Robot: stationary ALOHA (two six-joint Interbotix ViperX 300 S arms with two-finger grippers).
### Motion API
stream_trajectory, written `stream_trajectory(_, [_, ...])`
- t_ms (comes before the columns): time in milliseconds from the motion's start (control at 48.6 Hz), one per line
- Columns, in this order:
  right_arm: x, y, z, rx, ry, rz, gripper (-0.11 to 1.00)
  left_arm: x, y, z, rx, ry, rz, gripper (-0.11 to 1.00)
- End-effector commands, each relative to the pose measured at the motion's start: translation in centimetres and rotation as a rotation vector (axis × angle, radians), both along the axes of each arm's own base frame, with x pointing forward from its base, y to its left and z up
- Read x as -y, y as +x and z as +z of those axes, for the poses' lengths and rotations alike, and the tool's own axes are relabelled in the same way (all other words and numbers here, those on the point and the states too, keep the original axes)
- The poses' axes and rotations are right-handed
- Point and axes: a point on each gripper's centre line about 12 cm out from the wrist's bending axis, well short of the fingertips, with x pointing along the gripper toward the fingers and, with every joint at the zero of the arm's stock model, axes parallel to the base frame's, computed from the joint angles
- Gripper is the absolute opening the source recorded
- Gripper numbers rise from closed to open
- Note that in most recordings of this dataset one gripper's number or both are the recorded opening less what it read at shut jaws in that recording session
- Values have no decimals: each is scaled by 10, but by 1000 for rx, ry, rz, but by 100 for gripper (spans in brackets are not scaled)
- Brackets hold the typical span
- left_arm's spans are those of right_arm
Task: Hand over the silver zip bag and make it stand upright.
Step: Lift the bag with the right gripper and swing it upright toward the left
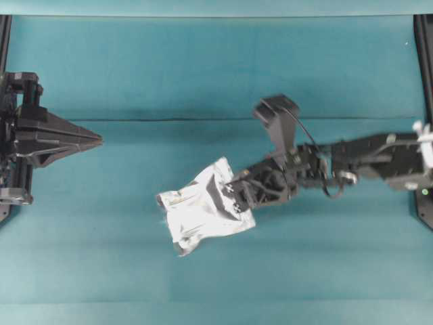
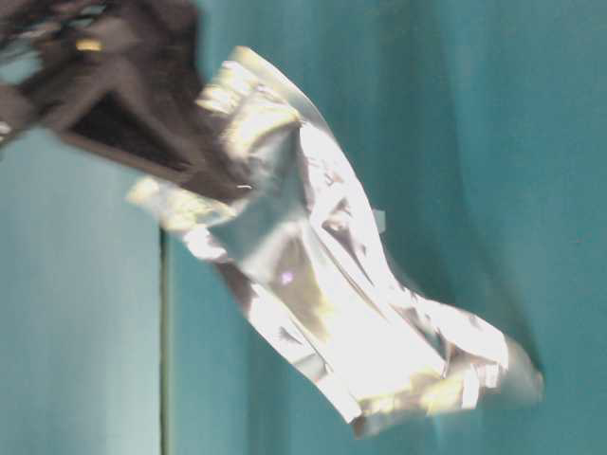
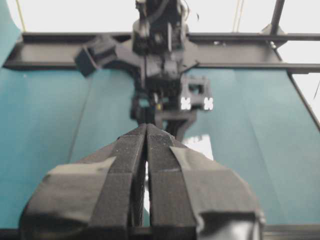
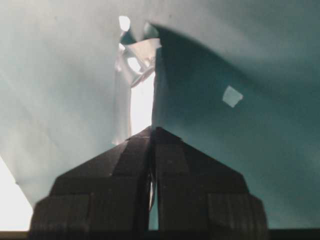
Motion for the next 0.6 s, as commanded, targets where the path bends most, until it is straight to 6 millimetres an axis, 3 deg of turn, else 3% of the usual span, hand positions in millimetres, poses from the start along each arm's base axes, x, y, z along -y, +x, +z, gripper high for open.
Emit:
stream_trajectory(0, [5,5,36,-32,-65,78,1,0,0,5,17,5,-1,0])
stream_trajectory(308, [12,17,96,-236,-242,397,1,0,-6,1,-14,-6,1,0])
stream_trajectory(576, [15,31,99,-379,-396,687,1,0,-13,4,-14,-8,1,0])
